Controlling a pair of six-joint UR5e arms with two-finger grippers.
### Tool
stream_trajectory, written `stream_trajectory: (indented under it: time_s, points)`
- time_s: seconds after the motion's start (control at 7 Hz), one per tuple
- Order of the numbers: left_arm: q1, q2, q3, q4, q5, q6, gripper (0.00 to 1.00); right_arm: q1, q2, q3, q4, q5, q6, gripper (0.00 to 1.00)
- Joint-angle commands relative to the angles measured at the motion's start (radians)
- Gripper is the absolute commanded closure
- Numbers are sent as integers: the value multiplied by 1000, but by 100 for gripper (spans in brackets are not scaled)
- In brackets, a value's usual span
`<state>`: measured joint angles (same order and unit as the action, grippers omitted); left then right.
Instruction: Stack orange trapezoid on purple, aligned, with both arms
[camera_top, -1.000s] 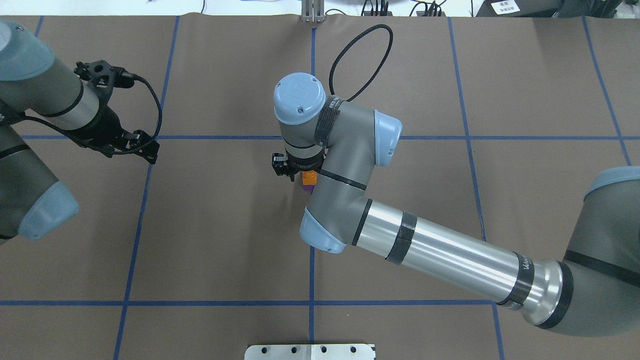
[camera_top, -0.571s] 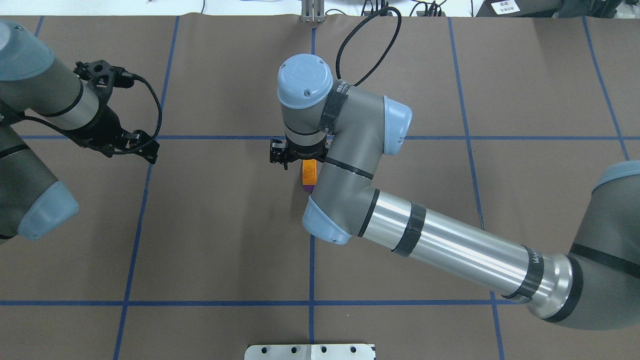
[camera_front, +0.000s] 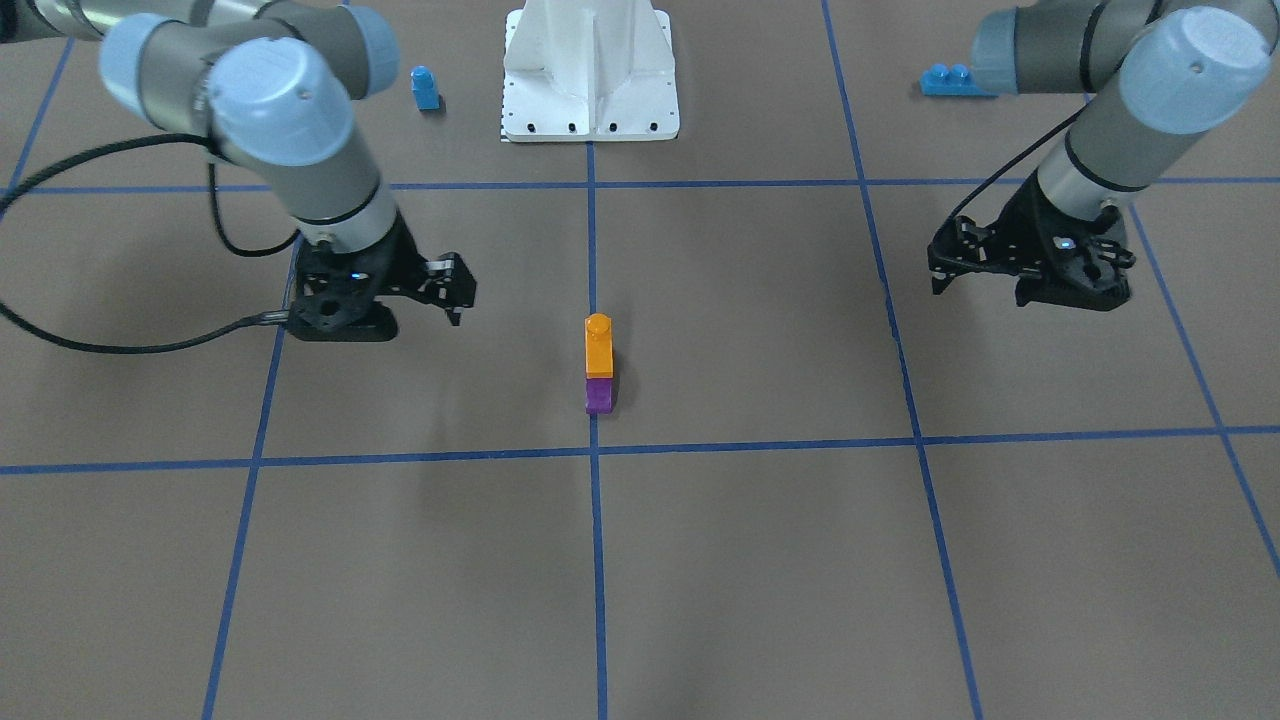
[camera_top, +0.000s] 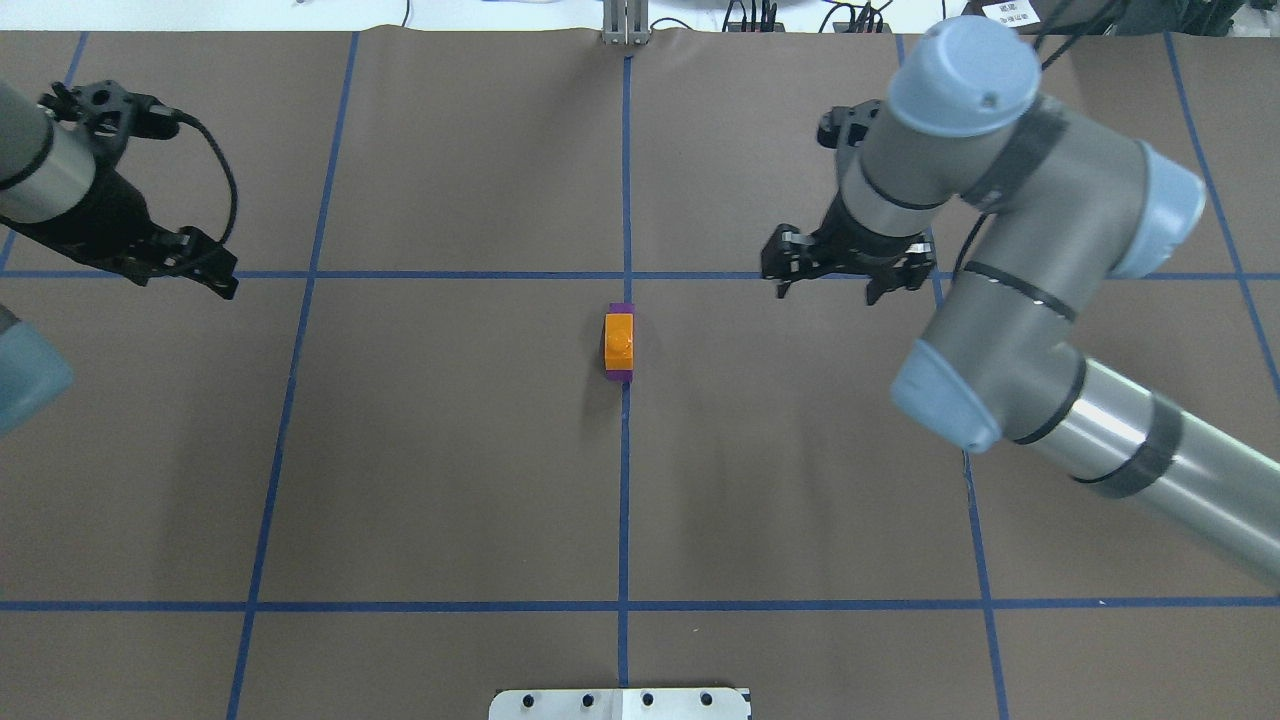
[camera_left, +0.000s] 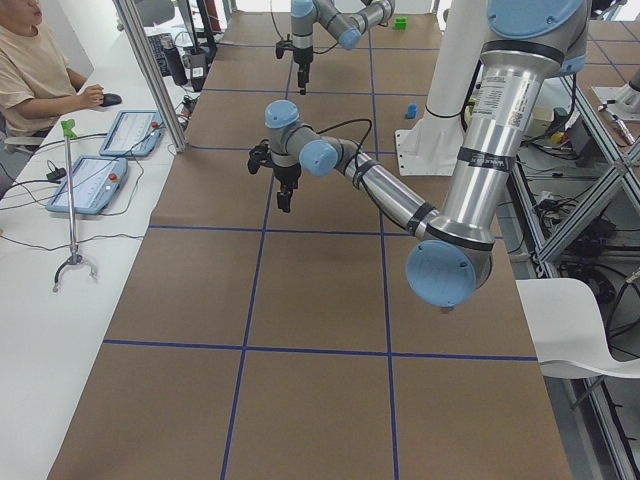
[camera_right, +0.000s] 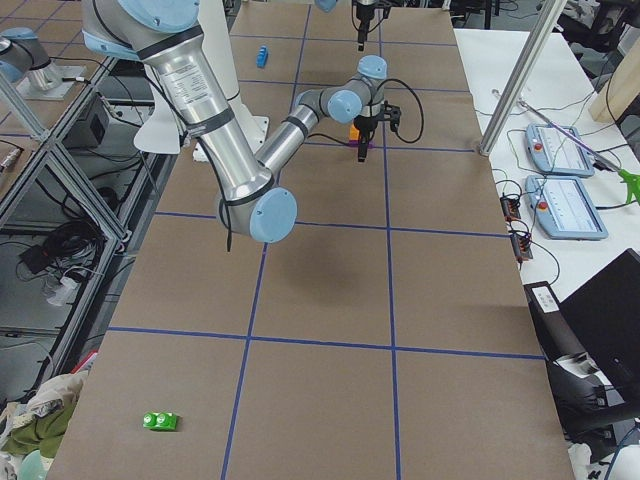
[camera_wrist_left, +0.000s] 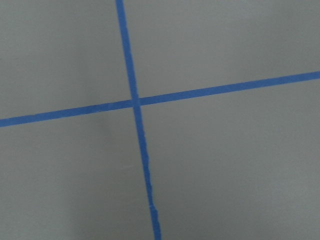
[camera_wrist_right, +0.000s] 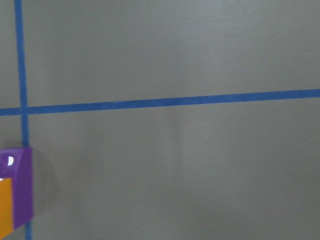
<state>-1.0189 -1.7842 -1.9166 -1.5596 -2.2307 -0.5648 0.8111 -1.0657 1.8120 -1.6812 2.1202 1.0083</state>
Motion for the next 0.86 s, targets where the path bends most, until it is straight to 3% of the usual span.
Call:
stream_trajectory:
  time_s: [0.0, 0.29, 0.71]
  points:
    - [-163, 116, 5, -7, -53, 205, 0, 252, -231, 38, 1, 133, -367, 0]
    - [-312, 189, 65, -8, -95, 418, 0, 461, -408, 27, -8, 171, -734, 0]
    - [-476, 207, 221, 0, -138, 702, 0, 666, -461, -135, -8, 227, -1046, 0]
